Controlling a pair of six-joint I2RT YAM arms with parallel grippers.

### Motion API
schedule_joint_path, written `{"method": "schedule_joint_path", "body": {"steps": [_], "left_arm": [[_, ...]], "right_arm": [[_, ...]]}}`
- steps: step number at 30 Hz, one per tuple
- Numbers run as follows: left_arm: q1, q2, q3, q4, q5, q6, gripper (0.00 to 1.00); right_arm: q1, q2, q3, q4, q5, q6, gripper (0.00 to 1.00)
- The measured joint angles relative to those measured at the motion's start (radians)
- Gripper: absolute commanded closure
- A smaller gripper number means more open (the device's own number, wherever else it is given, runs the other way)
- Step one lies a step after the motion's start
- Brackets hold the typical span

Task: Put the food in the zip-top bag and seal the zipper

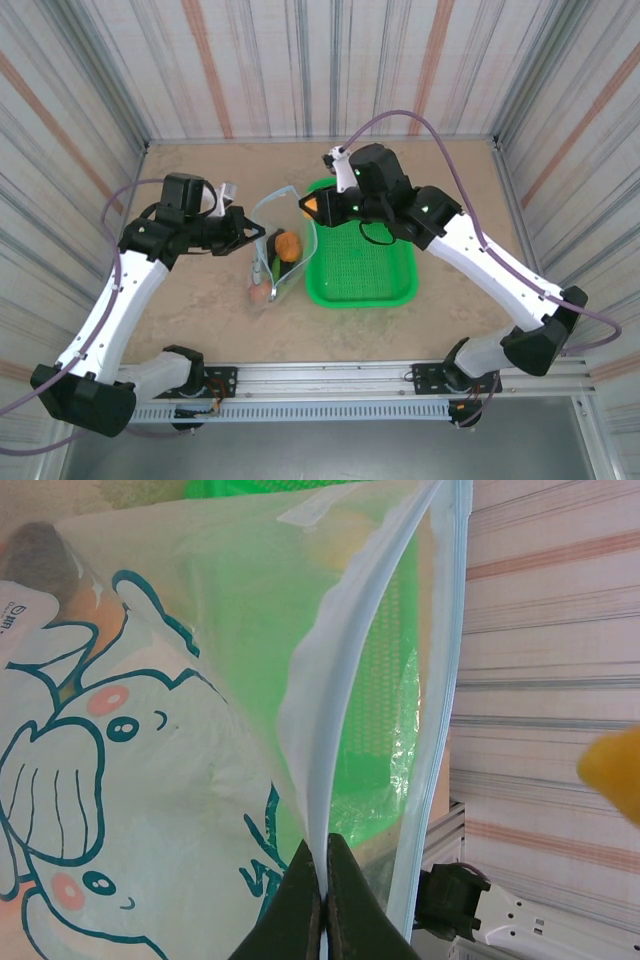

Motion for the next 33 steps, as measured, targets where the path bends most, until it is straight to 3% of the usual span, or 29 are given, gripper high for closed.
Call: {"method": "schedule_joint_path", "body": {"steps": [7,17,24,33], "left_arm": [[0.0,0.001,0.004,0.0,0.0,0.0,1.0],[0.0,0.001,0.026,-0.001,0.001,0.0,1.0],[0.0,0.001,0.03,0.0,0.007,0.0,1.0],[0.0,0.001,0.03,0.0,0.007,-0.001,1.0]], "right_arm": [[0.088,0.103,0.011,0.045,-0.016,0.04,0.6],[0.126,0.215,-0.016,0.035,0.005,0.106,0.58],[0.141,0.282,-0.016,-0.011,0.018,0.132,0.35],[0.147,0.288,-0.016,-0.03,0.031,0.133,0.33]]}}
